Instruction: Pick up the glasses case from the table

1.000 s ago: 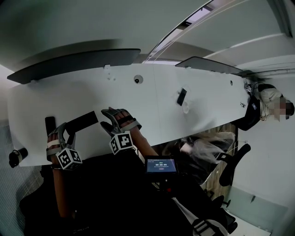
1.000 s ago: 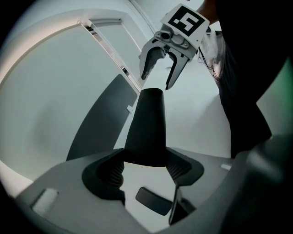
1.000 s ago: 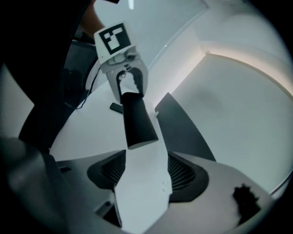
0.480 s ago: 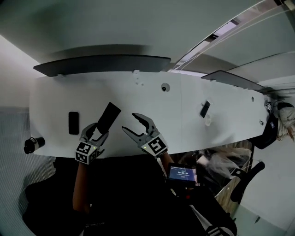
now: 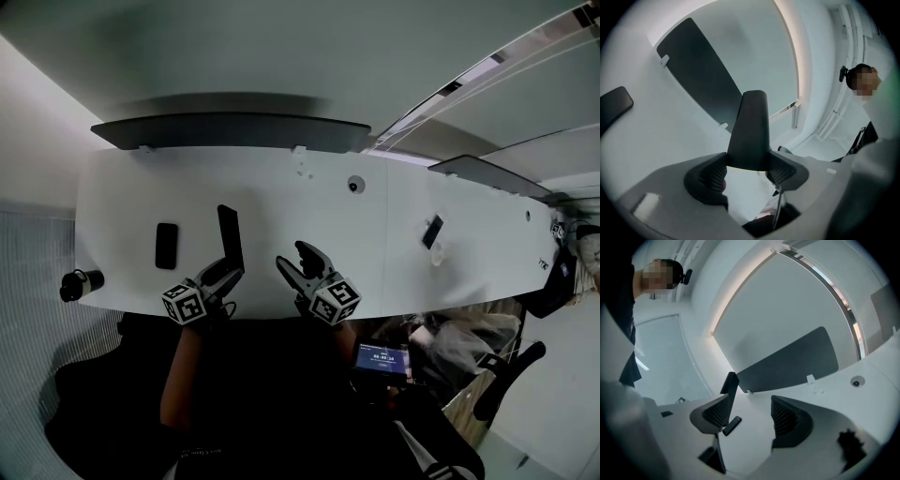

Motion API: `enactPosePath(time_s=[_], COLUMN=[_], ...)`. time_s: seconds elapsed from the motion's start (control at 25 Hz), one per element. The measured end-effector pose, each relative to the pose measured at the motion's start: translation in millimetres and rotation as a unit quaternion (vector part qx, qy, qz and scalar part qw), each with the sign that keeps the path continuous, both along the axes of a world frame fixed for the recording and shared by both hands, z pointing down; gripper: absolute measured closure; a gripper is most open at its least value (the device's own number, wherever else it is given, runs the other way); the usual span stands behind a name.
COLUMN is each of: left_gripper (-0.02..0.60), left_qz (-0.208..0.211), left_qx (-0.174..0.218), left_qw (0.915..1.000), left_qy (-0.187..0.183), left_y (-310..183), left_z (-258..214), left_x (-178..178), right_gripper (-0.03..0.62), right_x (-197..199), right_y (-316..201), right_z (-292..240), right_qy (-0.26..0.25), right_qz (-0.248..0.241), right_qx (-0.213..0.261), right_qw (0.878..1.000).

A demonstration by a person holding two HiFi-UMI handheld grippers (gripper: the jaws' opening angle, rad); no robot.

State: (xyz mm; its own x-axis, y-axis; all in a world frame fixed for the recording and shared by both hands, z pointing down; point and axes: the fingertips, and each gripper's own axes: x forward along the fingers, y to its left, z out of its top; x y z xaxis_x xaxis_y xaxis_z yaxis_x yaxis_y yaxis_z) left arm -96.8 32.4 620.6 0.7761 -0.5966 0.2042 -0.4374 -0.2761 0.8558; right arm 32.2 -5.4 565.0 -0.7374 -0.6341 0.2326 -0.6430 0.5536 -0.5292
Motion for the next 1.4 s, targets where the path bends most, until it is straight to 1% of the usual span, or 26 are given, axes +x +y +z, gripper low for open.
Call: enactPosePath(time_s=[0.12, 0.28, 0.32, 0.36, 0.44, 0.52, 0.56, 0.6, 0.68, 0.84, 1.04, 1.16, 1.24, 1.28, 1.32, 1.36, 1.4], left_gripper=[0.292, 0.291, 0.291, 0.291, 0.291, 0.291, 0.291, 0.291, 0.291, 0.291, 0.291, 0.291, 0.291, 0.291, 0.291, 0.291, 0.291], left_qz=[-0.003, -0.001, -0.002, -0.002, 0.005, 0.021, 0.028, 0.033, 0.034, 0.026, 0.037, 0.047, 0.054, 0.057, 0.060, 0.061, 0.064], left_qx=[-0.009, -0.011, -0.009, -0.006, 0.006, 0.024, 0.033, 0.041, 0.049, 0.051, 0.056, 0.061, 0.066, 0.070, 0.072, 0.073, 0.071], left_qw=[0.9999, 0.9999, 1.0000, 0.9998, 0.9972, 0.9902, 0.9861, 0.9825, 0.9782, 0.9760, 0.9727, 0.9686, 0.9648, 0.9630, 0.9619, 0.9619, 0.9626], left_qy=[0.010, 0.009, 0.001, -0.016, -0.074, -0.136, -0.160, -0.178, -0.199, -0.210, -0.222, -0.237, -0.249, -0.254, -0.257, -0.256, -0.253], left_y=[2, 3, 3, 3, 4, 5, 5, 5, 4, 3, 5, 7, 9, 10, 11, 12, 13], left_z=[2, 2, 2, 3, 8, 12, 13, 13, 14, 13, 15, 17, 18, 19, 20, 22, 23], left_x=[-2, -3, -4, -5, -5, -2, 0, 1, 4, 7, 13, 16, 18, 19, 20, 22, 23], right_gripper=[0.303, 0.303, 0.303, 0.303, 0.303, 0.303, 0.303, 0.303, 0.303, 0.303, 0.303, 0.304, 0.307, 0.331, 0.403, 0.437, 0.444], right_x=[-5, -9, -11, -13, -17, -25, -30, -35, -46, -66, -83, -84, -80, -77, -73, -70, -68], right_y=[5, 6, 6, 5, 5, 4, 3, 2, 1, 2, 7, 5, 0, -4, -6, -7, -7], right_z=[6, 7, 7, 6, 7, 8, 9, 10, 13, 21, 26, 26, 24, 25, 26, 28, 29], right_qy=[0.003, -0.003, -0.007, -0.008, -0.006, -0.005, -0.007, -0.008, -0.010, -0.020, -0.040, -0.058, -0.082, -0.094, -0.104, -0.112, -0.117], right_qz=[-0.007, -0.010, -0.010, -0.011, -0.017, -0.029, -0.037, -0.044, -0.058, -0.079, -0.097, -0.091, -0.072, -0.059, -0.047, -0.040, -0.038], right_qx=[-0.008, -0.012, -0.014, -0.017, -0.023, -0.031, -0.037, -0.044, -0.062, -0.099, -0.128, -0.136, -0.147, -0.156, -0.165, -0.172, -0.177], right_qw=[1.000, 1.000, 1.000, 1.000, 1.000, 0.999, 0.999, 0.998, 0.996, 0.992, 0.986, 0.985, 0.983, 0.982, 0.980, 0.978, 0.977])
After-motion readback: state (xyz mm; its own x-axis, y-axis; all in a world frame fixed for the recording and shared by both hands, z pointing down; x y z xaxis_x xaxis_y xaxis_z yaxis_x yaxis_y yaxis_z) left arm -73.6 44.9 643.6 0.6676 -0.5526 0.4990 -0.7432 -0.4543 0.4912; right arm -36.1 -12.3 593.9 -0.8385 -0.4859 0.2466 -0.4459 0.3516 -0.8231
